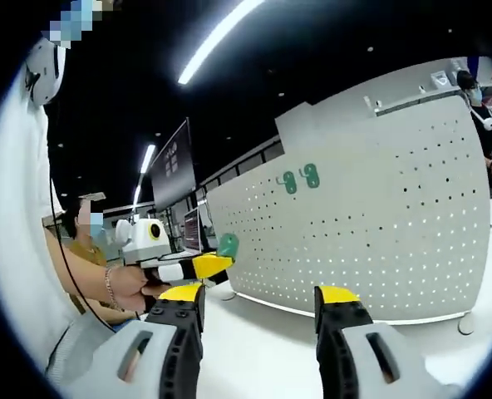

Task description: Insert the hook assembly into the mounting plate slot until the hook locks in place.

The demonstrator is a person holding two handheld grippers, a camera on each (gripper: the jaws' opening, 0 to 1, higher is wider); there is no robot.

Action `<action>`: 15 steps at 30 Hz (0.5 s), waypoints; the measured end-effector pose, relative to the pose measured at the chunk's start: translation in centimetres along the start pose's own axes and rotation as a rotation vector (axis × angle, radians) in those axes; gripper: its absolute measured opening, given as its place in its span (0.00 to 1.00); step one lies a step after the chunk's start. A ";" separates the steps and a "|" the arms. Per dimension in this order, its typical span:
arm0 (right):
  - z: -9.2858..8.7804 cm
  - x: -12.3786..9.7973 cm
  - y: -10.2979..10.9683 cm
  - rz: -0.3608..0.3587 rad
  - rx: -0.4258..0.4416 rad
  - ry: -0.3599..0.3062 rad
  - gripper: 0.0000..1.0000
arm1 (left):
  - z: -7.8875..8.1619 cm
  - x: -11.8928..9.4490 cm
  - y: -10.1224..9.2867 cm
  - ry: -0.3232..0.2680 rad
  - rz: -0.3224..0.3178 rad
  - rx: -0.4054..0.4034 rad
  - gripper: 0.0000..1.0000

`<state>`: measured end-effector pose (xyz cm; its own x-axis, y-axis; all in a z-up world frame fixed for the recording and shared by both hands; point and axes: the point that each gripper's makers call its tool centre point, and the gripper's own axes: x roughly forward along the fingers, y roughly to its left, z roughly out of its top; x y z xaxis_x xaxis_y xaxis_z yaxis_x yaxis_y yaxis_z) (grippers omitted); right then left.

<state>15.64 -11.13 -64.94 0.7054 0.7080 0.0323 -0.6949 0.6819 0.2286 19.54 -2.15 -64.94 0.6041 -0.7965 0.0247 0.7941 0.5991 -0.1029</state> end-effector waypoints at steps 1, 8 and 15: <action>0.1 0.2 0.0 0.001 0.007 0.000 0.52 | -0.1 0.0 0.0 0.003 0.002 0.001 0.02; 0.5 1.6 0.8 0.027 0.015 -0.012 0.53 | -0.3 0.3 -0.4 0.012 0.006 0.001 0.02; 0.6 2.7 1.8 0.052 0.017 -0.022 0.49 | -0.2 0.6 -0.7 0.012 0.007 0.009 0.02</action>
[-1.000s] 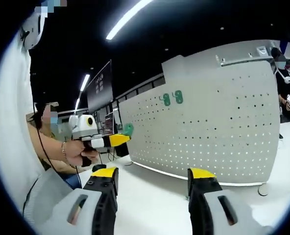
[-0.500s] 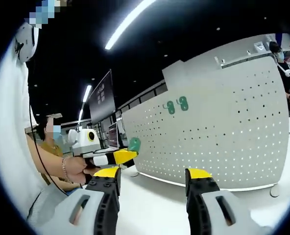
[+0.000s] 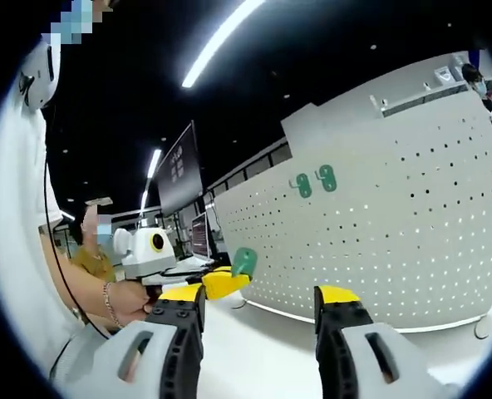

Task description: Insert the hook assembly into the mounting plate slot until the hook locks in place.

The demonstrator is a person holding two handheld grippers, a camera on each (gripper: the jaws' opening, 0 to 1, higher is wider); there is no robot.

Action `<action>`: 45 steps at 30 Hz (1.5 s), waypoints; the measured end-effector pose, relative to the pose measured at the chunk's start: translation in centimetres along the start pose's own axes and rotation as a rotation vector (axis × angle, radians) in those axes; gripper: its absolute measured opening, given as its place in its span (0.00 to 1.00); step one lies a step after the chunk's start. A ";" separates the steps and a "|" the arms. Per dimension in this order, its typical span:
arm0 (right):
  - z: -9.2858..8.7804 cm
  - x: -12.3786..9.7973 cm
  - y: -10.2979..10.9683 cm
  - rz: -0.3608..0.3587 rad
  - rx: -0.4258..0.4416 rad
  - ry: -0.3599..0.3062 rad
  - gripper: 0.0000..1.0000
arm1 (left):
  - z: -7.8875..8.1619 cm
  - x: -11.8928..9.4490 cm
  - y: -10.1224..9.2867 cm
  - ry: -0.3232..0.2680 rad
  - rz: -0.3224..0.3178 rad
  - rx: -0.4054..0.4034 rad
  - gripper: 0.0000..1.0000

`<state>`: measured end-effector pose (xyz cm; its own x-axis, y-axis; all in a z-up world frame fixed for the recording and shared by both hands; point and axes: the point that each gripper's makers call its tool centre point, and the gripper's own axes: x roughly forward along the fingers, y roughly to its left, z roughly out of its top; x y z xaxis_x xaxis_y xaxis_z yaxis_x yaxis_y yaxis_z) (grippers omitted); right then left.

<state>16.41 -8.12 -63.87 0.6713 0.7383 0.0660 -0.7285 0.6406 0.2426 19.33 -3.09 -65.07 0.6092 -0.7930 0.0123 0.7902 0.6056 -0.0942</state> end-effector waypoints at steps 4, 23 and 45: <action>0.1 0.5 0.4 0.005 -0.014 -0.004 0.46 | 0.0 0.1 -0.1 0.000 0.004 -0.001 0.02; 0.7 2.7 0.8 -0.012 0.059 -0.055 0.42 | 0.3 0.2 -0.1 -0.010 0.016 -0.004 0.02; 0.2 4.5 0.7 -0.045 0.125 -0.024 0.12 | 0.2 0.0 0.1 -0.009 0.036 -0.013 0.02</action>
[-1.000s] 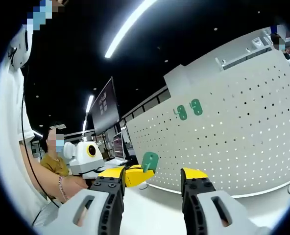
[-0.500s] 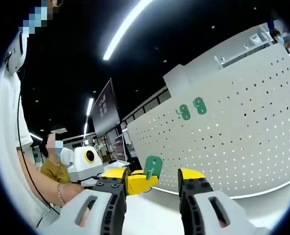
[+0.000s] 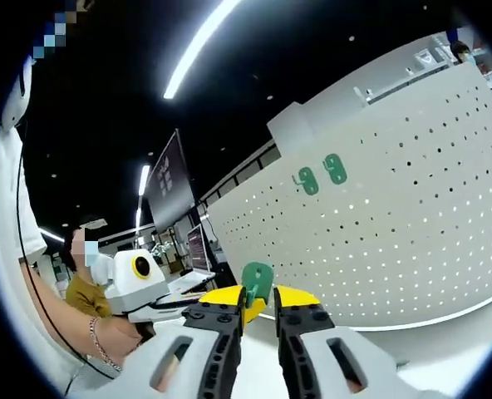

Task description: Insert the hook assembly into the mounting plate slot until the hook locks in place.

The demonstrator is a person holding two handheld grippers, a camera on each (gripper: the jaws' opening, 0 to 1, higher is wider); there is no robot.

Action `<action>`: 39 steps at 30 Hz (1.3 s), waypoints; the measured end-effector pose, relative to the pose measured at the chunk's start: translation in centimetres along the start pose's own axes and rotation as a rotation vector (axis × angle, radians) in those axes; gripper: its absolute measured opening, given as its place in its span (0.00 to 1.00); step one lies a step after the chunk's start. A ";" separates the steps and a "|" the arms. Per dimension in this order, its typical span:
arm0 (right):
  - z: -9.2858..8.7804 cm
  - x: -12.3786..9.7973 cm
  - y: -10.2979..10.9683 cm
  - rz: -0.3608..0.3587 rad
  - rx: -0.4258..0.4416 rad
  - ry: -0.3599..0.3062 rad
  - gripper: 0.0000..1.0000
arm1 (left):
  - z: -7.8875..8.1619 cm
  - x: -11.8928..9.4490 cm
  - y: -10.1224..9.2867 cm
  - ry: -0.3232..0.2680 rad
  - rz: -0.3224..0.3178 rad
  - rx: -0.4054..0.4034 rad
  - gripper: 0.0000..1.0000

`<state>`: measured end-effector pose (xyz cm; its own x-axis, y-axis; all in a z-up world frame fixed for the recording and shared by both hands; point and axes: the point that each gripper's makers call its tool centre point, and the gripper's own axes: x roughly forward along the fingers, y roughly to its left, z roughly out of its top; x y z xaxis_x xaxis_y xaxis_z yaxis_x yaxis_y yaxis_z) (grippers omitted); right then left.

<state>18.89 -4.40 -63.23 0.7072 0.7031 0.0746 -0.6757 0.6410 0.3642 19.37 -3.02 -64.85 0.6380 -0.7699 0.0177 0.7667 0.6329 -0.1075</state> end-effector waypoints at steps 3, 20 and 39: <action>0.0 0.2 0.0 -0.002 0.019 -0.006 0.12 | 0.0 0.1 0.0 0.001 0.001 0.004 0.02; -0.7 0.8 -0.1 -0.037 0.038 0.020 0.03 | -0.5 0.2 0.0 0.021 0.025 0.009 0.02; -0.7 0.6 0.1 -0.049 0.027 0.029 0.01 | -0.5 0.1 -0.1 0.019 0.013 0.014 0.03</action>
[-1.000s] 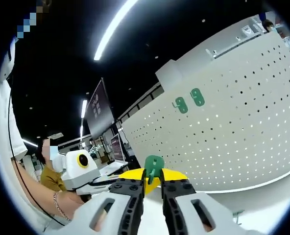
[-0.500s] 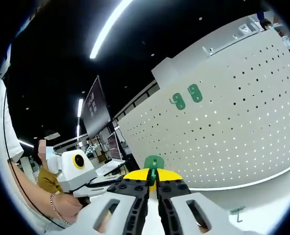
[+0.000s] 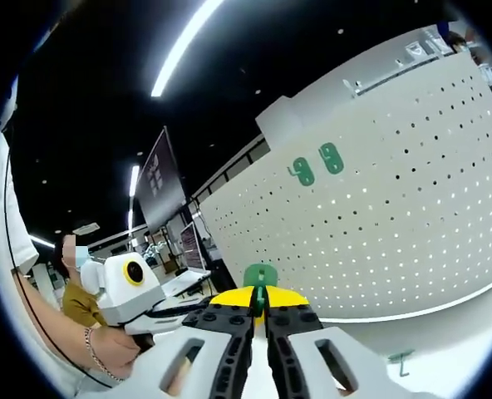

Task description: Insert the hook assembly into the mounting plate slot until the hook locks in place.

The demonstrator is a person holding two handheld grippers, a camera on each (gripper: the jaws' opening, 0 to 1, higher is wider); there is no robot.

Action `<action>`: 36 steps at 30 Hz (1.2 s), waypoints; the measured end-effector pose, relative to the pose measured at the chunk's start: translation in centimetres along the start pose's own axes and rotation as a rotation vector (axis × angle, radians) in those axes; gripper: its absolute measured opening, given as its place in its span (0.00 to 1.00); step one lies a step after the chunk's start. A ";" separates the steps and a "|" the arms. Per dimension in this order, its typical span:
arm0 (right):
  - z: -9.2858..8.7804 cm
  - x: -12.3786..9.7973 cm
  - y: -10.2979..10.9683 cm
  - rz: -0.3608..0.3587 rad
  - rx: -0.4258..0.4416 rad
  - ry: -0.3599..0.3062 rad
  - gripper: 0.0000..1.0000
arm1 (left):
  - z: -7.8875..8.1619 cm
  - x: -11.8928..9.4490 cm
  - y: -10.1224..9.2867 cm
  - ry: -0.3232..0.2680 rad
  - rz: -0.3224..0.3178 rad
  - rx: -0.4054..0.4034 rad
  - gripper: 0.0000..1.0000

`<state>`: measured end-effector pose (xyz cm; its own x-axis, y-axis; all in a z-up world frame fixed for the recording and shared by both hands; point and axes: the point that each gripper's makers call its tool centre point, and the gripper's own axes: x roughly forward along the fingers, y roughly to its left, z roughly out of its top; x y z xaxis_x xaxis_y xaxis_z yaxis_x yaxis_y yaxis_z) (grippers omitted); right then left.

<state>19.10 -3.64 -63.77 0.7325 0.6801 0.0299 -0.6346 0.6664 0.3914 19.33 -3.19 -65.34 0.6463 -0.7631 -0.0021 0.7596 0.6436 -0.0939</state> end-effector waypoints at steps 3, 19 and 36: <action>-0.1 0.0 0.0 0.000 0.000 0.005 0.01 | -0.2 0.0 -0.1 0.014 -0.012 -0.005 0.04; -0.1 -0.3 -0.4 -0.009 0.003 0.000 0.01 | -2.5 0.2 0.0 0.128 -0.055 0.015 0.69; 0.5 -0.5 -1.5 -0.099 -0.234 0.011 0.01 | -3.3 0.1 0.2 0.150 -0.046 0.005 0.76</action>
<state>19.76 -5.13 -63.93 0.7923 0.6100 -0.0083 -0.6002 0.7819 0.1686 19.27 -3.35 -68.61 0.5930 -0.7917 -0.1466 0.7886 0.6079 -0.0925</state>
